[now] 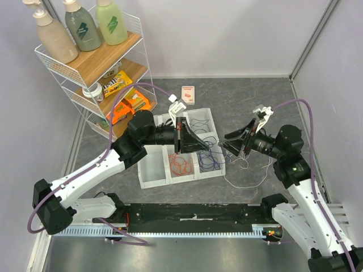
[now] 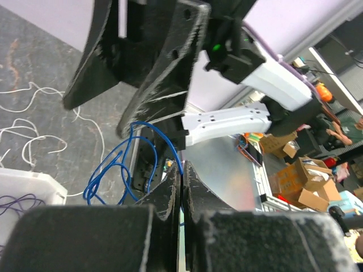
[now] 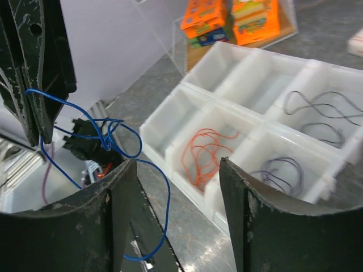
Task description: Untangle the cables
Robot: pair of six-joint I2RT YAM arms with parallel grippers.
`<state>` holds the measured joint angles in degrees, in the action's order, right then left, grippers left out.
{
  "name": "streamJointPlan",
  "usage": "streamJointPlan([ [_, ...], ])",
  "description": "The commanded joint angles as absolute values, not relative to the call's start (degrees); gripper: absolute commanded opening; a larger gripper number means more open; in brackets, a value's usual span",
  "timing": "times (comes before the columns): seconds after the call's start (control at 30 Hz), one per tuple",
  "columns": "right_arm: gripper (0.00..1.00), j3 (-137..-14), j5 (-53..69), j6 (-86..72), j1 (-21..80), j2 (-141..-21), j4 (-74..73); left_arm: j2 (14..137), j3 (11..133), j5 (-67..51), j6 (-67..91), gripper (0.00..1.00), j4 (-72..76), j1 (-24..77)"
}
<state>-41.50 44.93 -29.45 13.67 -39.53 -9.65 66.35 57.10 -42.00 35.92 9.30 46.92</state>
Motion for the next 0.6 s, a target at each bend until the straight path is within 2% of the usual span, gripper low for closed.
streamJointPlan([
  [0.0, 0.64, -36.9, 49.4, -36.4, 19.7, -41.5, 10.8, 64.1, 55.4, -48.4, 41.6, 0.02, 15.9, 46.4],
  [0.17, 0.61, -35.0, 46.8, -35.2, 28.1, -40.9, 16.0, 62.7, 54.7, -49.7, 42.4, 0.02, 16.3, 46.3],
  [0.4, 0.57, -33.0, 43.9, -35.7, 32.3, -41.4, 20.9, 61.8, 53.7, -50.7, 43.5, 0.02, 16.9, 46.1],
  [0.47, 0.51, -33.2, 43.0, -34.3, 32.7, -41.8, 18.9, 61.5, 53.6, -50.9, 43.8, 0.02, 17.0, 46.1],
  [0.57, 0.28, -32.3, 42.5, -35.4, 33.6, -42.0, 21.6, 61.3, 53.6, -51.0, 44.0, 0.02, 17.3, 46.1],
])
